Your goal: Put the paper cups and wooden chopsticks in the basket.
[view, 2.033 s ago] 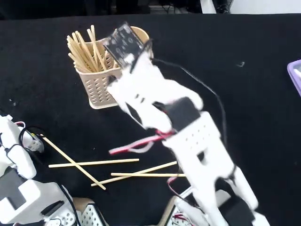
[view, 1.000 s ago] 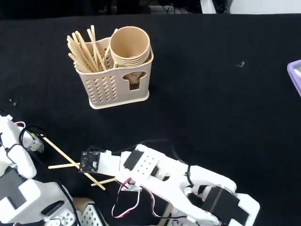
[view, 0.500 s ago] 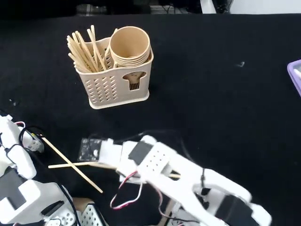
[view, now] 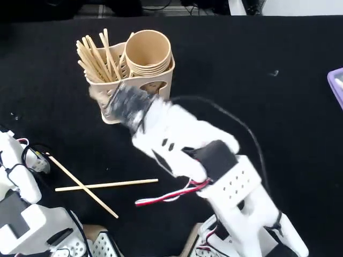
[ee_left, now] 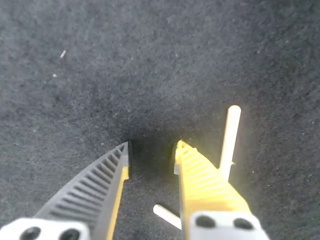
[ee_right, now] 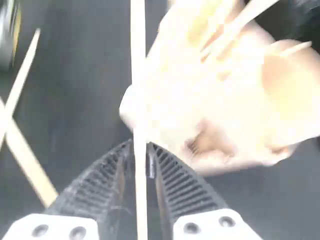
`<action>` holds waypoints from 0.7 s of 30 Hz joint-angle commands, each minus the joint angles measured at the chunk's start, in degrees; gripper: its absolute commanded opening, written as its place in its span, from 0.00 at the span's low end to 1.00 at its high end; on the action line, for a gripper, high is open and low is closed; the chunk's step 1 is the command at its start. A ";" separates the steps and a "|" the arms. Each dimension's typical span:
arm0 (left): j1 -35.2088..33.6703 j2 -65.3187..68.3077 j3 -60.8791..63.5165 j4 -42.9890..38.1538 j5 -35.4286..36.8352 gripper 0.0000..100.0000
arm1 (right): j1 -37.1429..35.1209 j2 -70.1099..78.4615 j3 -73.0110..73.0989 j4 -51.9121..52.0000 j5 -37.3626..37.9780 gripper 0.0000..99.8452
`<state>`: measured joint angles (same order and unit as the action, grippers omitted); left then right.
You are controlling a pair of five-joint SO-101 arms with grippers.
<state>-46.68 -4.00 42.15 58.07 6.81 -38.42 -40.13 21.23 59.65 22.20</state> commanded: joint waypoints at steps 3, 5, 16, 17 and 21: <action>1.01 0.26 1.36 -1.23 0.44 0.16 | 1.58 4.18 -9.19 -22.77 -14.86 0.01; 1.01 0.26 1.36 -1.23 0.44 0.16 | 1.58 6.73 -10.86 -30.86 -17.32 0.01; 1.01 0.26 1.36 -1.23 0.44 0.16 | 1.67 24.31 -25.19 -46.51 -18.02 0.01; 1.01 0.26 1.36 -1.23 0.44 0.16 | 1.67 26.15 -25.63 -46.51 -17.93 0.01; 1.01 0.26 1.36 -1.23 0.44 0.16 | 1.67 31.43 -24.75 -44.22 -17.93 0.01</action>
<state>-46.68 -4.00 42.15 58.07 6.81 -38.42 -10.51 -0.92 14.55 4.44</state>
